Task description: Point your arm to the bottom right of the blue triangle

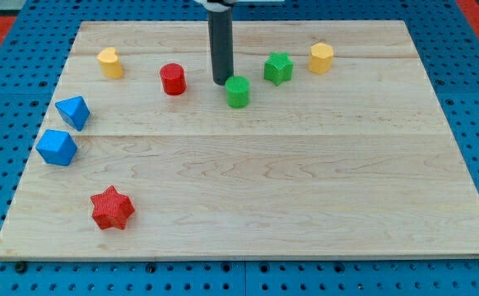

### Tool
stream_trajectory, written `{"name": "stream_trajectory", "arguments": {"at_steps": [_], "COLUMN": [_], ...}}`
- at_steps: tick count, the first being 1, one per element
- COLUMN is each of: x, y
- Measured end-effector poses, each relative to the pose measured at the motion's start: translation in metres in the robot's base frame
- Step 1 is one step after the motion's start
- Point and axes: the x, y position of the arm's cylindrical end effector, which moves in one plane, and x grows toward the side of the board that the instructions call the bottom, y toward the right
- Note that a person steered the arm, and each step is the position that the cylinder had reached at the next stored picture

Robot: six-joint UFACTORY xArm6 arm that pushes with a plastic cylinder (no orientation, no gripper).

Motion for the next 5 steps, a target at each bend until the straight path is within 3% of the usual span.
{"name": "stream_trajectory", "arguments": {"at_steps": [3,5], "x": [0.018,0.052], "y": [0.002,-0.092]}}
